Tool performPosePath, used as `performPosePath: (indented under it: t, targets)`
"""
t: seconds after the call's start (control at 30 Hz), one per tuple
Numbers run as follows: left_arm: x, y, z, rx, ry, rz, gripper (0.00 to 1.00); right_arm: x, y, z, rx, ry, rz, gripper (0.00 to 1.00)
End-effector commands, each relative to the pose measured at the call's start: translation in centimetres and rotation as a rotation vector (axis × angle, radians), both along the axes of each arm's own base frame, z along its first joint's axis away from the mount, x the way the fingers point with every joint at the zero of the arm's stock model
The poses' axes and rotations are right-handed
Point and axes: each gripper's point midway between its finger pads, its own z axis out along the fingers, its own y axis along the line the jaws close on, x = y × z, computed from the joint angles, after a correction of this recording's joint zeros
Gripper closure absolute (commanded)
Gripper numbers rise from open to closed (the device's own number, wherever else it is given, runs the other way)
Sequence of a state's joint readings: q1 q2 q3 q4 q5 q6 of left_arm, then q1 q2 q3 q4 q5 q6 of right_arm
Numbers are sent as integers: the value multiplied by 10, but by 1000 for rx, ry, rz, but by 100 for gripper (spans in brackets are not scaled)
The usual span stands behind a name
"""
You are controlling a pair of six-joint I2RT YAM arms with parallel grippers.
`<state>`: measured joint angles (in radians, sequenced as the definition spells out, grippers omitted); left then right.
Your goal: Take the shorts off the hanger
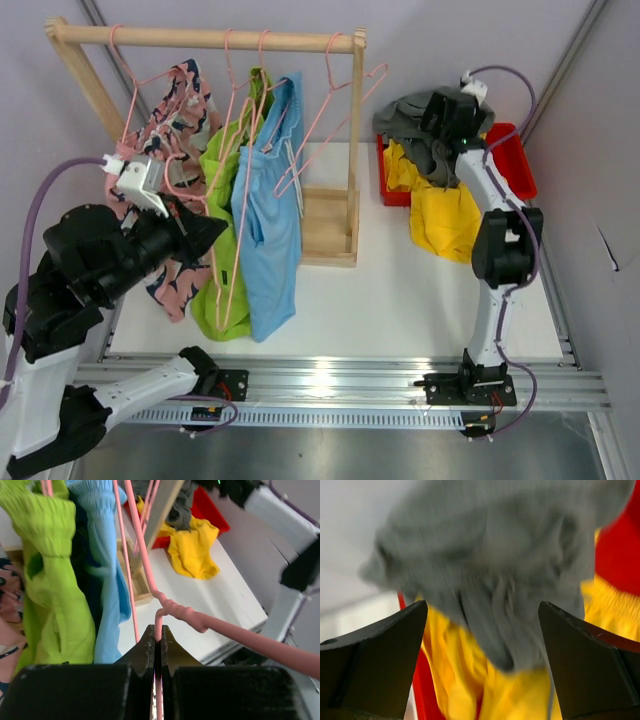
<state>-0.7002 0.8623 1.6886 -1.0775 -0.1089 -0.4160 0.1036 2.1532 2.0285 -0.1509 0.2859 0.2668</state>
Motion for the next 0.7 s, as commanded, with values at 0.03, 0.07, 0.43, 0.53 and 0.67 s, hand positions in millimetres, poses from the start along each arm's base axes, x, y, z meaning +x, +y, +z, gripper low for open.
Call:
performPosePath:
  t: [0.03, 0.07, 0.43, 0.53, 0.67]
  targets:
    - [33, 6, 18, 78, -29, 124, 100, -85, 10, 114, 81, -294, 26, 1]
    - [37, 3, 24, 78, -39, 123, 100, -96, 10, 119, 88, -318, 30, 1]
    - [76, -55, 58, 31, -66, 23, 100, -228, -27, 127, 73, -364, -3, 0]
    - [69, -54, 58, 19, -61, 33, 100, -237, -34, 111, 70, -323, -9, 1]
    - [49, -47, 54, -5, -40, 33, 100, -249, -37, 104, 72, -311, -8, 1]
